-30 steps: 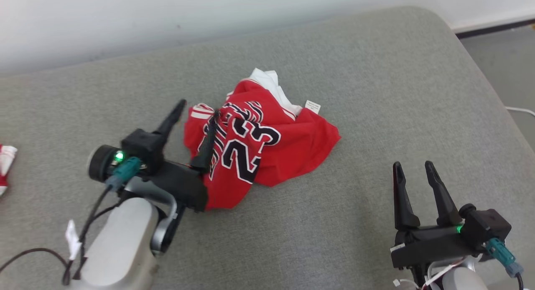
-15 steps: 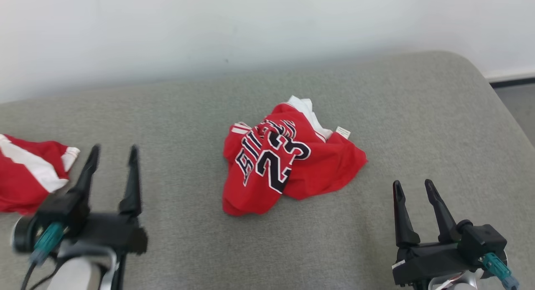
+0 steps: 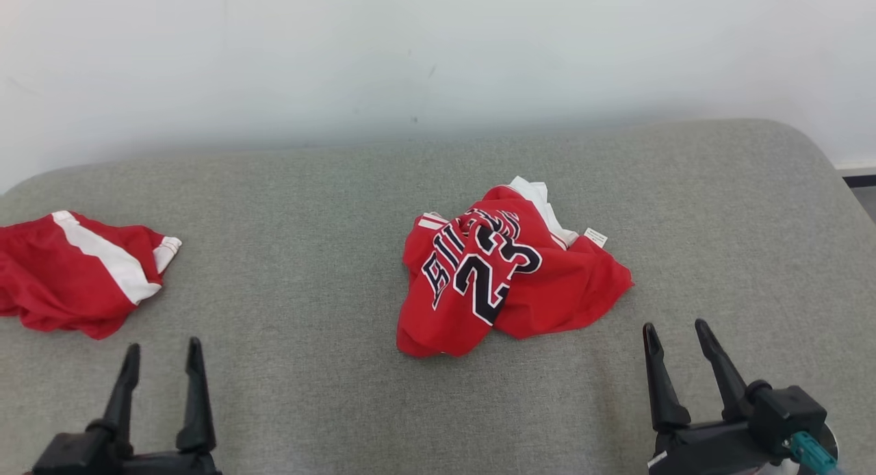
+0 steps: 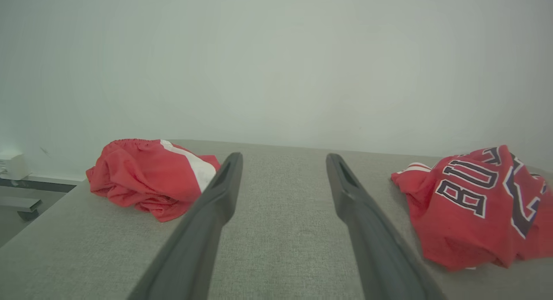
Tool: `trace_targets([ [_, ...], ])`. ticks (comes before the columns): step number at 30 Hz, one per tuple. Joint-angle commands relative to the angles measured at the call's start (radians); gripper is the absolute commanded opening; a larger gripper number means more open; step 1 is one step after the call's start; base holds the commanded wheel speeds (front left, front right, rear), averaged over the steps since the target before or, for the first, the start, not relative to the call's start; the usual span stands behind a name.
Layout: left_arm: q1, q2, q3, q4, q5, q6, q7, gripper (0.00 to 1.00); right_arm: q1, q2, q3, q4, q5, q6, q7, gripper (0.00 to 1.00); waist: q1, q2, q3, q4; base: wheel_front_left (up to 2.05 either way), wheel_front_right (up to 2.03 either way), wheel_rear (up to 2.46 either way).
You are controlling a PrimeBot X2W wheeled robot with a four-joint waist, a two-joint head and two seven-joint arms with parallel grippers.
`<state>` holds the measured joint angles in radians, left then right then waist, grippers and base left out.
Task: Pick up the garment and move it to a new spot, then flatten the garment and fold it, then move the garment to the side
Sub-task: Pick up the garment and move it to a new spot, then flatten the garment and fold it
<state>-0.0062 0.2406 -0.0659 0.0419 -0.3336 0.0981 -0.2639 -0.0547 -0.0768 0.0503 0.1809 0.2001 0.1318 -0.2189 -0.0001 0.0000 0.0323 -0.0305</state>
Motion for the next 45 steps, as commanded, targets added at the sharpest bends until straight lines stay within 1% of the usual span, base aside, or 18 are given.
trace_targets([
  [1, 0.019, -0.009, 0.006, -0.013, 0.018, -0.011, -0.001, 1.0, 0.014, -0.007, 0.001, -0.003, -0.005, -0.002, 0.004, 1.0, 0.0001, 0.0, -0.006, 0.006, 0.0, 0.0, 0.0],
  [6, 0.051, -0.045, 0.048, -0.029, 0.037, -0.064, -0.001, 1.0, 0.035, -0.004, 0.006, -0.01, -0.004, -0.002, 0.012, 1.0, 0.0001, 0.0, -0.015, 0.009, 0.0, 0.0, 0.0],
  [14, 0.069, -0.093, 0.107, -0.014, 0.064, -0.147, -0.001, 1.0, 0.052, -0.001, 0.011, -0.011, 0.003, -0.002, 0.014, 1.0, 0.0001, 0.0, -0.022, 0.012, 0.0, 0.0, 0.0],
  [19, 0.07, -0.112, 0.131, 0.004, 0.08, -0.185, -0.001, 1.0, 0.054, 0.001, 0.015, -0.003, 0.008, -0.002, 0.01, 1.0, 0.0001, 0.0, -0.024, 0.012, 0.0, 0.0, 0.0],
  [24, 0.067, -0.126, 0.15, 0.018, 0.096, -0.202, -0.001, 1.0, 0.053, 0.003, 0.018, 0.005, 0.012, -0.002, 0.009, 1.0, 0.0001, 0.0, -0.026, 0.01, 0.0, 0.0, 0.0],
  [29, 0.064, -0.136, 0.16, 0.024, 0.108, -0.211, -0.001, 1.0, 0.052, 0.003, 0.018, 0.009, 0.012, -0.002, 0.008, 1.0, 0.0001, 0.0, -0.028, 0.01, 0.0, 0.0, 0.0],
  [45, 0.058, -0.157, 0.183, 0.035, 0.144, -0.226, -0.001, 1.0, 0.056, 0.002, 0.014, 0.016, 0.008, -0.002, 0.01, 1.0, 0.0001, 0.0, -0.021, 0.009, 0.0, 0.0, 0.0],
])
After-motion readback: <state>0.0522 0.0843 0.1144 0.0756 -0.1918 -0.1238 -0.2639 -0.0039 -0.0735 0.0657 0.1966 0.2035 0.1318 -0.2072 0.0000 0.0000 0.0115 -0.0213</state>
